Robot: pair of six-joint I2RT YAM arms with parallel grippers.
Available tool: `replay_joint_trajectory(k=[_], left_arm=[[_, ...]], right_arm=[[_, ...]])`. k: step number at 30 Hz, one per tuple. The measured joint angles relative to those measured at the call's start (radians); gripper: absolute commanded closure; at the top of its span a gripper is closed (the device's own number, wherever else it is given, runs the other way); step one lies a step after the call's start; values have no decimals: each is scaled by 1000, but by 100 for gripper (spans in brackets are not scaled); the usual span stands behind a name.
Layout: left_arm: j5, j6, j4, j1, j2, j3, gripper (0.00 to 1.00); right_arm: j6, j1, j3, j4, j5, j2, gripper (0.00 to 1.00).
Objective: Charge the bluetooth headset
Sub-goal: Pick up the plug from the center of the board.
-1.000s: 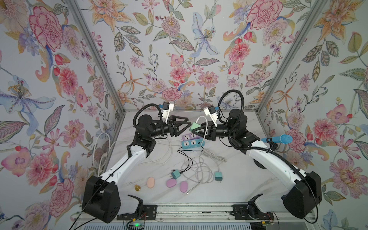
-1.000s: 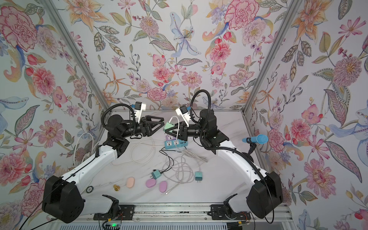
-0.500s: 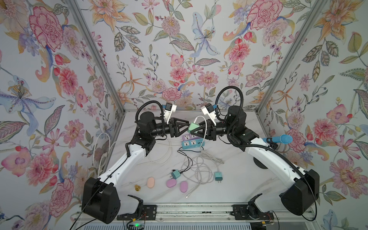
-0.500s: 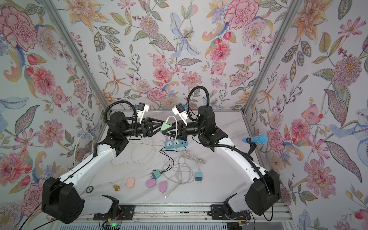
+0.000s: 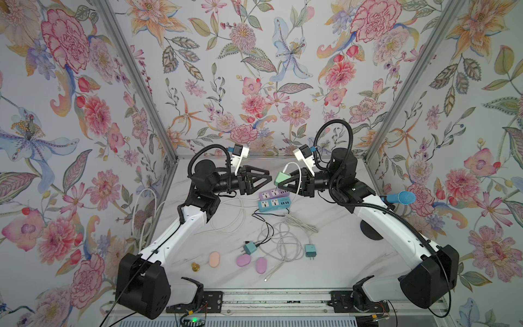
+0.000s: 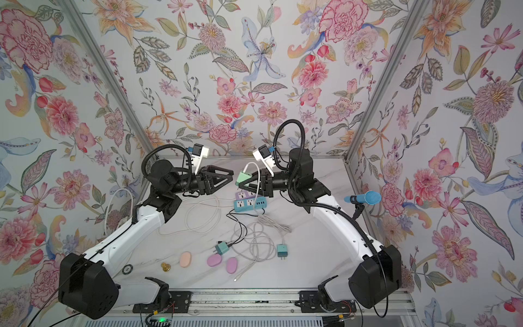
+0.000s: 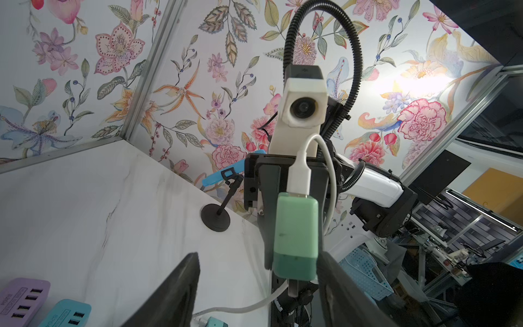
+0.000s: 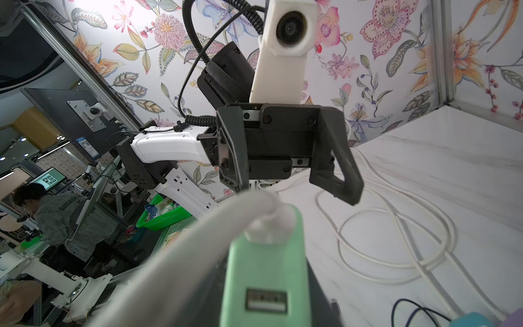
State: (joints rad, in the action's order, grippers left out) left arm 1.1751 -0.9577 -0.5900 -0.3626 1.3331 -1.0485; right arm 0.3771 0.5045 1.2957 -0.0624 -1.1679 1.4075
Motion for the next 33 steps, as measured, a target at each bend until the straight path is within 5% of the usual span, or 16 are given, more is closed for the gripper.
replay_joint_trajectory(k=[8, 17, 22, 24, 27, 33], left_arm=[[49, -123, -171, -6, 12, 23, 39], [48, -135, -190, -17, 38, 26, 68], [37, -42, -72, -17, 37, -4, 81], [29, 38, 36, -19, 29, -37, 91], [0, 160, 190, -27, 18, -93, 99], [-142, 367, 418, -47, 3, -162, 100]], right_arm=[[-19, 43, 68, 16, -3, 82, 100], [-26, 56, 105, 24, -23, 130, 100], [-33, 56, 107, 35, -19, 132, 99], [-35, 55, 108, 36, -11, 134, 83], [-32, 56, 113, 32, 8, 134, 42], [-8, 66, 93, 26, 89, 124, 24]])
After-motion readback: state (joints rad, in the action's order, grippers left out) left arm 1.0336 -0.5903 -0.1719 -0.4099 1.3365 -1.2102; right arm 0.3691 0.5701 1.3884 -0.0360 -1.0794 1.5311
